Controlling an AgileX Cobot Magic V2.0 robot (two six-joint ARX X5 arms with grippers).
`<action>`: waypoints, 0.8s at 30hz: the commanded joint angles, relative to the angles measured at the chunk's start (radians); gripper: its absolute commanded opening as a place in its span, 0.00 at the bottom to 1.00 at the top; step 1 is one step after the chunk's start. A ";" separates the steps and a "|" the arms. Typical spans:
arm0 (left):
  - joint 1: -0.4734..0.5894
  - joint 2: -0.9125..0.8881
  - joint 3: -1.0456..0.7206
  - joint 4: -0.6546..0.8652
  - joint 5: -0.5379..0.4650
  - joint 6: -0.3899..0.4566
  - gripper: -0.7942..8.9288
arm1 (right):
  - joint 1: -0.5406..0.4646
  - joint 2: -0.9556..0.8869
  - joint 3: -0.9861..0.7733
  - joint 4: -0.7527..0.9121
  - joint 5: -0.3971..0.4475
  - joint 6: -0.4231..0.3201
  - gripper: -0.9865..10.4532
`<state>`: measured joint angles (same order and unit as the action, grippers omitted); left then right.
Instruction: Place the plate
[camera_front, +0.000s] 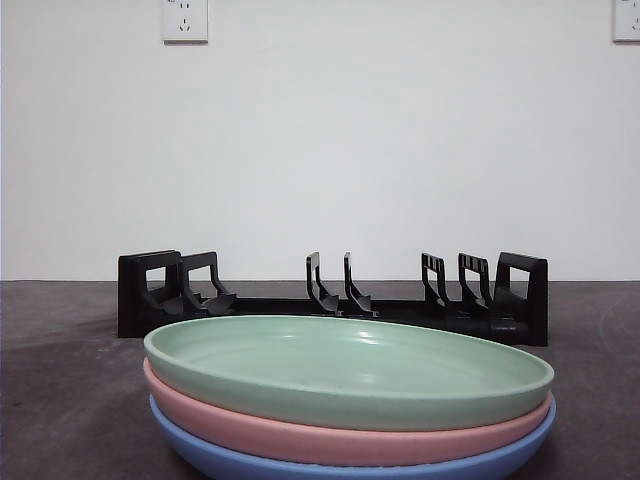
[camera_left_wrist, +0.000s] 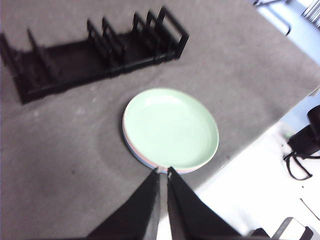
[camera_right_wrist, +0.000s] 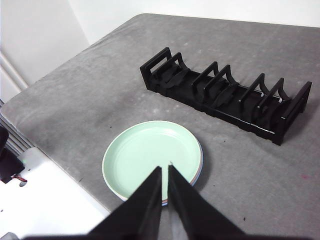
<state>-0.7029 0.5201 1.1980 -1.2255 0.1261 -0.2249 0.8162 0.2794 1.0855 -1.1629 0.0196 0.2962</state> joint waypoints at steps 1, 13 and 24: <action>0.039 -0.012 -0.043 0.043 -0.006 0.003 0.10 | 0.006 0.005 0.007 0.010 0.000 0.006 0.10; 0.573 -0.277 -0.630 0.810 0.008 0.176 0.10 | 0.006 0.005 0.008 0.010 0.006 0.006 0.10; 0.678 -0.492 -1.107 1.016 -0.027 0.171 0.10 | 0.006 0.005 0.008 0.010 0.007 0.006 0.10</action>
<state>-0.0273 0.0368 0.0906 -0.2356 0.1017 -0.0547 0.8162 0.2794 1.0855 -1.1629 0.0257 0.2962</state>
